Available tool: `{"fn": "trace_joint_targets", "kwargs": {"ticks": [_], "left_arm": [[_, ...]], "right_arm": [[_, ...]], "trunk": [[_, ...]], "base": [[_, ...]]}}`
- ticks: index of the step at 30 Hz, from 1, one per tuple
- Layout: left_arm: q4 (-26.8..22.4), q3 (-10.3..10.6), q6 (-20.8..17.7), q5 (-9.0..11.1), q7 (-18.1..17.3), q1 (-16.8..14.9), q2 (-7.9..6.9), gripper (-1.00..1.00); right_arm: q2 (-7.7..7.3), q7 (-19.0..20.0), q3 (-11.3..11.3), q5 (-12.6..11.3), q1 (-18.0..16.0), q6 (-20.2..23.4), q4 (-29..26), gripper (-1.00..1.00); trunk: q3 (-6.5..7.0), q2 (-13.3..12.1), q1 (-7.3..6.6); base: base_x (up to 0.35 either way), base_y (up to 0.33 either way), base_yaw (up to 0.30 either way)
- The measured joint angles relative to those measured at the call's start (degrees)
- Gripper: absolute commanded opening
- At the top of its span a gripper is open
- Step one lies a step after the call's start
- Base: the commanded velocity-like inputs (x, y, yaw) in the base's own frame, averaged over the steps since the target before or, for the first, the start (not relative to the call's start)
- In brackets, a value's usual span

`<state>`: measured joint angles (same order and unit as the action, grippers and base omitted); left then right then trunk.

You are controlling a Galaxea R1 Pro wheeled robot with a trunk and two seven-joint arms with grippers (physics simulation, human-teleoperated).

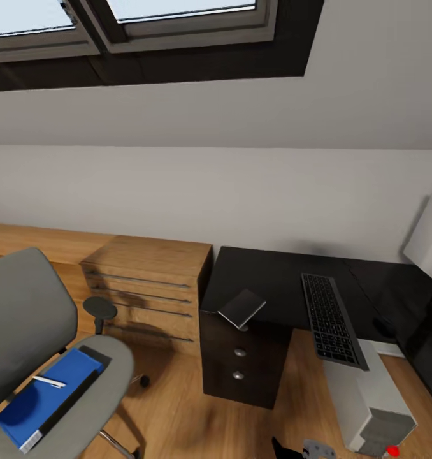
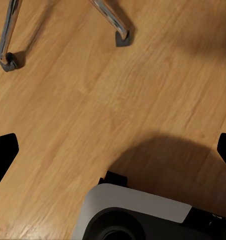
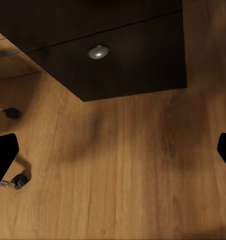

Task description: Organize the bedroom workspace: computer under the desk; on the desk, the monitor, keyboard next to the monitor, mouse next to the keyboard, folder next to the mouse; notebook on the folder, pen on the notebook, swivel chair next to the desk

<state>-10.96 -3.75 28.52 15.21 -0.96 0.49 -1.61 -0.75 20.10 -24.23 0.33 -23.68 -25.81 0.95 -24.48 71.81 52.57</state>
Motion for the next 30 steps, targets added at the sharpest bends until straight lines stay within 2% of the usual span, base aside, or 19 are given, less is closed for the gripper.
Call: {"fn": "trace_joint_targets", "kwargs": {"ticks": [14, 30], "left_arm": [[0.0, -0.2, -0.1, 0.0, 0.0, 0.0, 0.00, 1.00], [0.0, -0.3, 0.0, 0.0, 0.0, 0.0, 0.27, 1.00]], "right_arm": [[0.13, -1.5, 0.1, 0.0, 0.0, 0.0, 0.0, 1.00], [0.01, -1.6, 0.0, 0.0, 0.0, -0.3, 0.0, 1.00]], "trunk": [[0.00, 0.0, 0.00], [-0.04, 0.0, 0.00]], "base": [[0.000, 0.000, -0.040], [0.000, 0.000, -0.237]]}}
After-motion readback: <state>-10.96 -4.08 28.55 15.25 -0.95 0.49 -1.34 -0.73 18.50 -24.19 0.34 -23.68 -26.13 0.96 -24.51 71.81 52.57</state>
